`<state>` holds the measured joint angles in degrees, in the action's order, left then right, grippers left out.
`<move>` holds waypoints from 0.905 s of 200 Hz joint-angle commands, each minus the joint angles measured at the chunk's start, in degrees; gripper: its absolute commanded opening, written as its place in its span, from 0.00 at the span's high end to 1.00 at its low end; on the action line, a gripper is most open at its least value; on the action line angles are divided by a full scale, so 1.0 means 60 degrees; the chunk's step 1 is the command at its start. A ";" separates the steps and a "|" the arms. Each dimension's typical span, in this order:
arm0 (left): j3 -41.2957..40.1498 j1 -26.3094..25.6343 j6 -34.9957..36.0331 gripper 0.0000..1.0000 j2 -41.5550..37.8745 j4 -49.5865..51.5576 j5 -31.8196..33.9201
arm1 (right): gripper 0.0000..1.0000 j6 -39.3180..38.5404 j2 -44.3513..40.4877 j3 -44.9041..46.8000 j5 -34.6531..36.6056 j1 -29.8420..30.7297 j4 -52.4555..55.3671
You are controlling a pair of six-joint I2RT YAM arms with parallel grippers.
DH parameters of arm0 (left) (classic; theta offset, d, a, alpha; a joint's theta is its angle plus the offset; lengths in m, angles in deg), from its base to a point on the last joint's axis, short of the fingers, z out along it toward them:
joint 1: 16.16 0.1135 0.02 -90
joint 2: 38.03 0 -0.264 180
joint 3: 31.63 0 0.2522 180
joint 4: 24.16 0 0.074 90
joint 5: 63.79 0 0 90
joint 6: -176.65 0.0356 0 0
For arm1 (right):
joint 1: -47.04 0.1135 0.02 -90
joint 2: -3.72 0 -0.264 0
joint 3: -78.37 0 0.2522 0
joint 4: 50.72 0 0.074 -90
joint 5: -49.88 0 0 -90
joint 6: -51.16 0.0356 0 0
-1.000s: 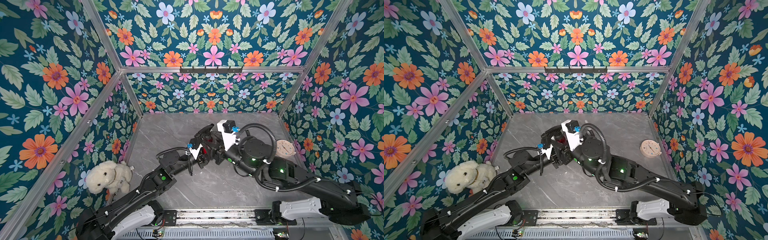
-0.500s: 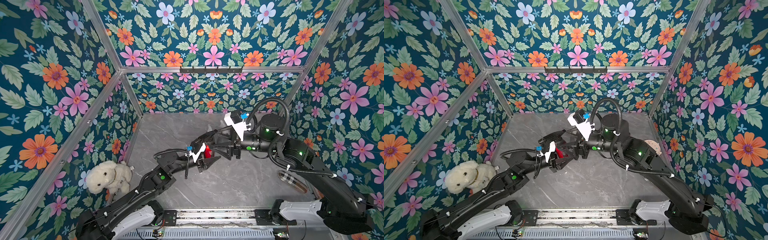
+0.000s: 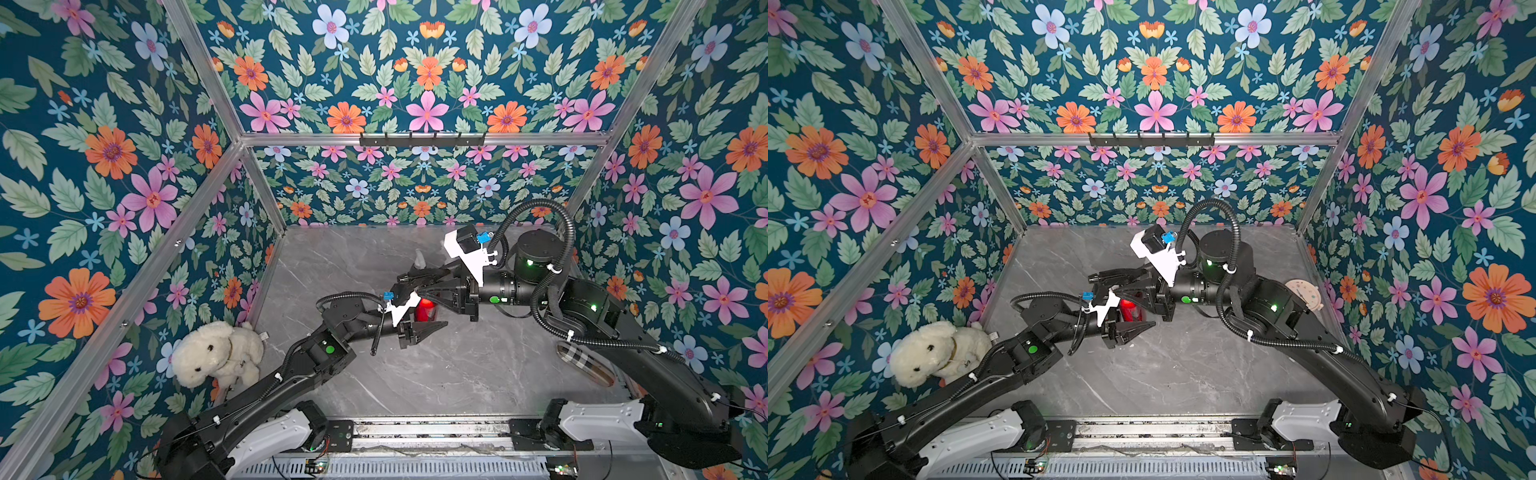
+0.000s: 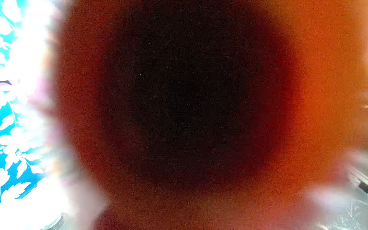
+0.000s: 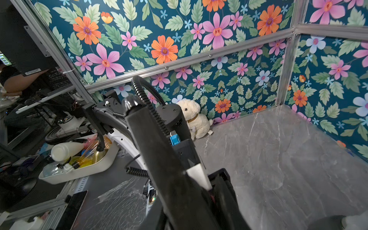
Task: Attach spray nozzles to spray bottles
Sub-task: Screw the spray nozzle on the spray bottle.
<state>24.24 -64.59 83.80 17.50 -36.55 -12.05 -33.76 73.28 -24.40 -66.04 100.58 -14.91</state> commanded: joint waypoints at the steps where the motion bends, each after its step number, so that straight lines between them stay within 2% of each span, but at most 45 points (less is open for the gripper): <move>1: -0.0001 0.0028 -0.0164 1.00 -0.0021 -0.0506 0.1724 | 0.76 0.0577 0.0016 0.0608 0.1875 0.0721 -0.0583; 21: 0.0003 0.0007 -0.0140 1.00 0.0017 -0.0611 0.2912 | 0.77 0.1628 -0.0015 0.1419 0.3409 0.1285 -0.1548; 51: 0.0103 -0.0197 0.0186 1.00 0.0234 -0.0531 0.4411 | 0.76 0.2118 0.0650 0.1545 0.7215 0.2671 -0.1759; 68: 0.0180 -0.0326 0.0336 1.00 0.0383 -0.0475 0.4763 | 0.74 0.2373 0.1106 0.1260 0.7819 0.2860 -0.1576; 88: 0.0025 -0.0323 0.0304 1.00 0.0254 -0.0604 0.4766 | 0.62 0.2345 0.1084 0.1220 0.7558 0.2856 -0.1620; 108: -0.0076 -0.0284 0.0298 1.00 0.0071 -0.0596 0.4772 | 0.46 0.1722 0.0607 0.1171 0.7145 0.2848 -0.1578; 126: -0.0104 -0.0186 0.0285 1.00 -0.0004 -0.0506 0.4556 | 0.36 0.1122 -0.0011 0.1140 0.6346 0.2840 -0.1476; 150: -0.0181 -0.0043 0.0242 1.00 -0.0110 -0.0490 0.3643 | 0.29 0.0679 -0.0746 0.0773 0.4560 0.2390 -0.0637; 162: -0.0195 0.0067 0.0189 1.00 -0.0129 -0.0550 0.2738 | 0.27 0.0808 -0.0838 0.0445 0.2710 0.1407 -0.0010; 181: -0.0186 0.0211 -0.0035 1.00 -0.0094 -0.0827 0.1081 | 0.25 0.0728 -0.0768 0.0171 0.0867 0.0071 0.0511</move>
<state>22.93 -64.13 85.20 16.91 -37.81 7.64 -27.94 68.27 -21.65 -40.33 107.62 -19.22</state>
